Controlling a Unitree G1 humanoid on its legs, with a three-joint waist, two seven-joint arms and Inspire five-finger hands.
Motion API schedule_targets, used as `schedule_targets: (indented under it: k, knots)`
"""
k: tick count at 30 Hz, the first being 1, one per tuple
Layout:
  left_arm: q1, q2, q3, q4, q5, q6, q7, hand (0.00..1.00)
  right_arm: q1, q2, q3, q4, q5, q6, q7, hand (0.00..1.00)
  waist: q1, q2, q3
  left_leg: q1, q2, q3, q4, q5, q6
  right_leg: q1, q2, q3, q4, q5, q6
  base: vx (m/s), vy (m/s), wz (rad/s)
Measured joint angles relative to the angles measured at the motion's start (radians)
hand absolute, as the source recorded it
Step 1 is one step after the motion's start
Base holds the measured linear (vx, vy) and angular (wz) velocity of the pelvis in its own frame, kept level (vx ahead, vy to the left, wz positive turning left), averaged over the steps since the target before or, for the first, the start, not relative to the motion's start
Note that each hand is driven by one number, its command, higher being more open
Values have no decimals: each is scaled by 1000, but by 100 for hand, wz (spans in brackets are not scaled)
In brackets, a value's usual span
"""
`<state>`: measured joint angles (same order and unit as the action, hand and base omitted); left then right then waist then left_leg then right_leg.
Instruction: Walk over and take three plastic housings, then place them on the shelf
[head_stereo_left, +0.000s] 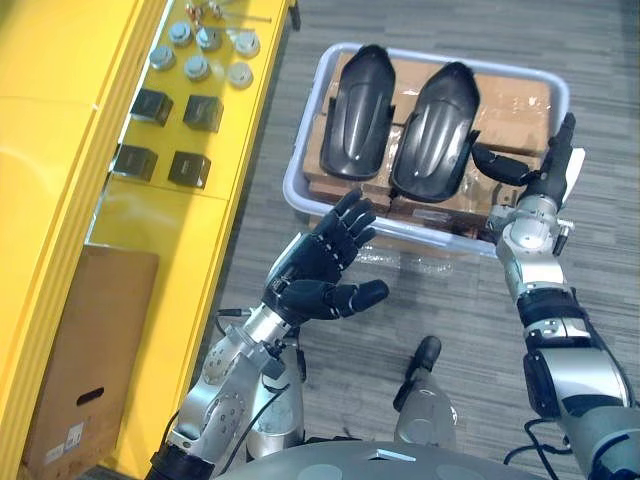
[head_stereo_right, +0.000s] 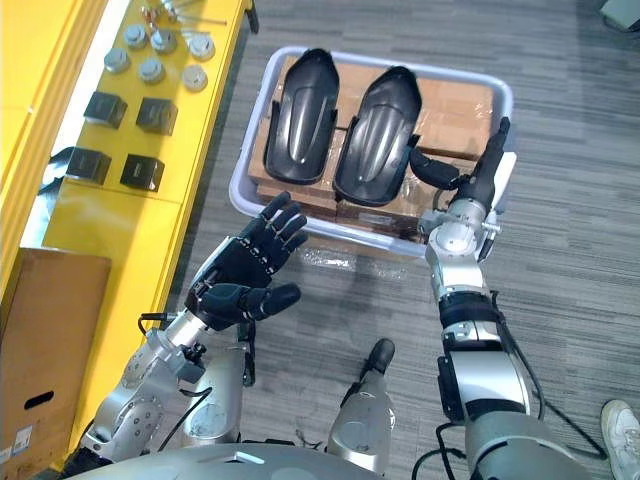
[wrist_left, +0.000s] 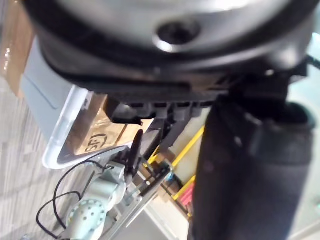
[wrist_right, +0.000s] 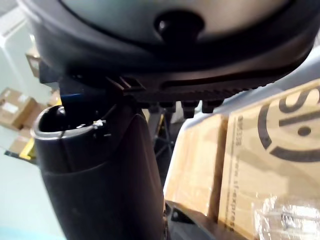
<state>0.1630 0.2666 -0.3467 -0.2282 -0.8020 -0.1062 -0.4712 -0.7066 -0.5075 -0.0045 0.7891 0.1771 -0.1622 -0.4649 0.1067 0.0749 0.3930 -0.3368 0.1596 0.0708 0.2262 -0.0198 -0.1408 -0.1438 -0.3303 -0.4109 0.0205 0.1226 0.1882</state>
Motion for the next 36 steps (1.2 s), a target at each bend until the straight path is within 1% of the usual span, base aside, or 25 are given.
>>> schedule_targets:
  k: [3, 4, 6, 9, 10, 11, 12, 14, 15, 16, 18, 20, 21, 23, 25, 27, 30, 31, 32, 36]
  knots:
    - [0, -11, 0, 33, -32, -1, -1, 100, -42, -15, 26, 37, 30, 3, 7, 100, 12, 5, 21, -4, -1, -16, -2, 4, 1, -1, 0, -9, 6, 0, 0, 7, -4, 11]
    - [-2, -16, -2, 58, -52, -1, -1, 100, -82, -31, 44, 71, 37, 10, 8, 100, 22, 14, 37, -4, -2, -26, -4, 7, 2, -1, 0, -14, 15, 0, 0, 5, -1, 9]
    - [-1, -17, -12, 72, -58, -1, 0, 100, -118, -50, 58, 109, 47, 16, 18, 100, 33, 19, 47, -5, -3, -37, -13, 15, 1, 1, -1, -24, 17, 0, 0, 1, -6, 15]
    - [-2, -18, -23, 82, -62, -3, 0, 100, -167, -65, 78, 142, 69, 23, 25, 100, 36, 27, 54, -4, -7, -52, -48, 39, 3, -4, -2, -34, 27, -2, -2, -6, -11, 18]
    - [-4, -18, -32, 83, -68, -5, 0, 100, -192, -89, 97, 159, 69, 34, 27, 0, 43, 32, 58, -4, -9, -53, -62, 51, 3, -13, -5, -38, 35, -2, -2, -30, -5, 10]
    - [-6, -25, -38, 85, -70, -6, 0, 100, -217, -110, 108, 169, 71, 51, 33, 0, 50, 38, 65, -4, -11, -55, -77, 61, 3, -15, -7, -44, 35, -2, -2, -38, -5, 8]
    - [-7, -28, -39, 88, -70, -7, 0, 100, -231, -122, 117, 178, 76, 61, 38, 0, 53, 39, 69, -4, -12, -56, -81, 64, 2, -16, -8, -49, 36, -2, -2, -56, -13, 6]
    - [-8, -38, -41, 113, -72, -14, 0, 100, -273, -158, 136, 209, 83, 114, 47, 0, 57, 40, 71, -4, -12, -60, -112, 88, -1, -32, -8, -51, 46, -7, -7, -75, -26, 5]
    - [-7, -38, -42, 116, -72, -14, 0, 100, -282, -167, 136, 223, 85, 126, 53, 0, 57, 40, 72, -4, -12, -62, -119, 94, -1, -34, -8, -52, 49, -8, -10, -89, -35, 10]
    - [-6, -37, -43, 120, -72, -14, 1, 100, -293, -188, 135, 241, 88, 154, 64, 0, 58, 40, 72, 0, -12, -65, -138, 107, -2, -37, -8, -55, 52, -10, -12, -90, -30, 7]
    - [-6, -37, -44, 120, -73, -15, 4, 100, -294, -214, 133, 258, 126, 169, 91, 0, 60, 40, 72, 4, -12, -67, -161, 125, -2, -49, -9, -55, 65, -17, -18, -103, -33, 4]
    - [-4, -34, -43, 120, -77, -15, 6, 100, -292, -220, 133, 272, 124, 183, 113, 0, 59, 39, 72, 22, -11, -68, -191, 143, -3, -47, -9, -54, 73, -25, -20, -87, -38, 0]
    - [-4, -35, -43, 118, -100, -15, 6, 100, -292, -217, 132, 285, 124, 211, 128, 0, 59, 39, 72, 38, -10, -67, -215, 159, -5, -46, -10, -52, 84, -43, -18, -81, -43, 0]
    - [-4, -36, -43, 118, -100, -16, 6, 100, -292, -216, 132, 301, 123, 218, 127, 0, 59, 40, 72, 44, -8, -69, -231, 170, -5, -47, -9, -51, 88, -49, -16, -72, -39, 2]
    - [2, -33, -51, 118, -101, -14, 6, 100, -291, -216, 132, 318, 120, 243, 126, 0, 60, 39, 73, 67, -7, -67, -265, 190, -5, -44, -10, -48, 97, -52, -20, -55, -28, 2]
    - [3, -32, -50, 111, -113, -12, 5, 100, -294, -217, 114, 322, 122, 247, 124, 0, 61, 39, 73, 71, -7, -68, -272, 197, -6, -44, -10, -48, 99, -52, -20, -19, -11, 1]
    - [6, -32, -40, 97, -210, 19, -13, 100, -290, -202, 82, 338, 128, 260, 130, 0, 65, 38, 73, 102, -7, -66, -291, 205, -6, -25, -10, -46, 103, -52, -19, 0, 0, 0]
    - [6, -31, -38, 92, -228, 35, -20, 100, -286, -190, 81, 349, 145, 275, 130, 0, 64, 37, 73, 121, -6, -66, -298, 205, -5, -7, -10, -47, 104, -52, -19, 13, -17, 4]
    - [8, -30, -35, 77, -230, 46, -25, 100, -278, -183, 69, 351, 155, 279, 128, 0, 64, 37, 73, 136, -6, -66, -304, 205, -6, 7, -10, -47, 105, -52, -19, 2, -16, 4]
    - [14, -26, -31, 45, -248, 55, -53, 100, -271, -181, 44, 351, 203, 283, 122, 0, 68, 35, 72, 148, -6, -66, -308, 207, -5, 18, -10, -47, 105, -52, -20, 0, 0, 0]
